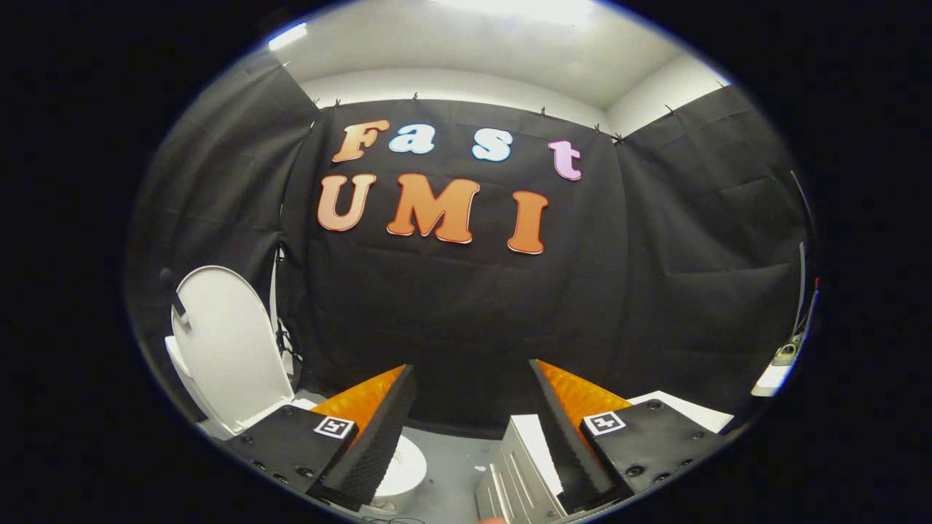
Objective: Open the toilet lid.
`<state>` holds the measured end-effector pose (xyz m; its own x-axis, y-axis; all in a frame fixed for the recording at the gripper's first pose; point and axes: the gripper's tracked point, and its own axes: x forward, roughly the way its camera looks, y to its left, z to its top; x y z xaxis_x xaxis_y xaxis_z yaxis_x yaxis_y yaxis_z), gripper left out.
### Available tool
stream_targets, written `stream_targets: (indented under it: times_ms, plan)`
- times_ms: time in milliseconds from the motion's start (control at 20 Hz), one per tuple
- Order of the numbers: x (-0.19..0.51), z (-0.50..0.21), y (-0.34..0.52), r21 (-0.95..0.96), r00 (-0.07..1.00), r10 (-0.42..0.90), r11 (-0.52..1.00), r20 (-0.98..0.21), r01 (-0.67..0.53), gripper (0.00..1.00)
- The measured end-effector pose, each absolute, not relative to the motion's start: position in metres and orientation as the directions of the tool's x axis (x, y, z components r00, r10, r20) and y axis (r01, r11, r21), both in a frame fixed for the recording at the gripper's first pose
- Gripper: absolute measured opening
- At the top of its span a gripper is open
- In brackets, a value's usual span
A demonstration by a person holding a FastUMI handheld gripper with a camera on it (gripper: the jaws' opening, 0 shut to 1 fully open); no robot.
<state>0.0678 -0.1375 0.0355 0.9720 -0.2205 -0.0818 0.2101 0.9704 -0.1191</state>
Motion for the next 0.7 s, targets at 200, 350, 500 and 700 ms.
stream_targets:
  times_ms: [200, 350, 500, 700]
  plan:
    - [0.04, 0.007, -0.165, -0.109, 0.955, -0.275, 0.958, -0.108, 0.264, 0.99]
    - [0.026, -0.004, -0.18, -0.107, 0.946, -0.312, 0.947, -0.088, 0.302, 0.99]
    - [0.015, -0.017, -0.196, -0.074, 0.93, -0.357, 0.933, -0.089, 0.351, 0.99]
    - [0.003, -0.037, -0.215, -0.061, 0.909, -0.402, 0.916, -0.107, 0.398, 0.98]
